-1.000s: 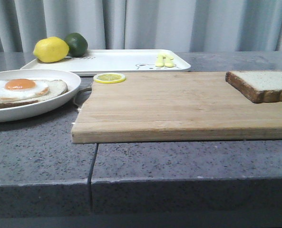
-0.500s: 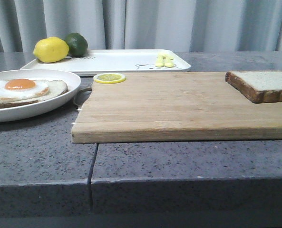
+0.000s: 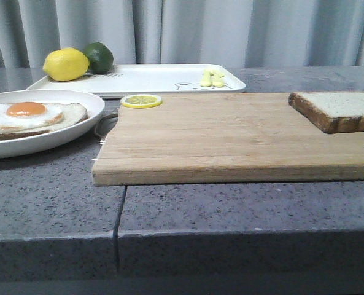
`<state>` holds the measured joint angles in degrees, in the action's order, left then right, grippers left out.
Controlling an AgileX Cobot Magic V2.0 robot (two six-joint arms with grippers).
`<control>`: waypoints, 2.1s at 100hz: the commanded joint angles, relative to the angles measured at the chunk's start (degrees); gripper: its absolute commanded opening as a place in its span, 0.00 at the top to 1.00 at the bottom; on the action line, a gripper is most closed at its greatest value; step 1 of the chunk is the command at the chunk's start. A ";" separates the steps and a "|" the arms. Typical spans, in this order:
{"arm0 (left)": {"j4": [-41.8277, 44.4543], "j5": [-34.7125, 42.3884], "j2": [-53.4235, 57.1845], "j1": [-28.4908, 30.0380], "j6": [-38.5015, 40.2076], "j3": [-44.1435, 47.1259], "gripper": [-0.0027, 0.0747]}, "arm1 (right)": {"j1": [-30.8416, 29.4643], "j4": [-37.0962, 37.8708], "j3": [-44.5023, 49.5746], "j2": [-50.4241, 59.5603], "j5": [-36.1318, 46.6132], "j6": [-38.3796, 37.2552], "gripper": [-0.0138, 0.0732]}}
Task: Place bread and move sandwich to tray
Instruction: 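Close the right gripper on the bread slice and lift it, then carry the bread with the right gripper and lay it on the egg toast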
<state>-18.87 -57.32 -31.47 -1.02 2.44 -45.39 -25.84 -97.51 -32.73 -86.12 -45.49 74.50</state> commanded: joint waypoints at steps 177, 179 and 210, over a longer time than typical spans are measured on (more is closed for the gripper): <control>-1.58 3.37 -0.54 -0.25 0.12 -1.95 0.36 | 57.78 -10.31 -27.83 7.61 31.41 -21.30 0.96; -1.58 3.37 -0.54 -0.25 0.12 -1.95 0.36 | 58.45 -10.31 -28.86 6.35 31.43 -21.60 0.96; -1.58 3.37 -0.54 -0.25 0.12 -1.95 0.36 | 65.43 -10.31 -40.07 -8.96 33.32 -28.68 0.96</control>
<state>-18.96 -57.32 -31.47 -1.02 2.44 -45.39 38.61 -103.86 -69.05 -95.07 -11.26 47.38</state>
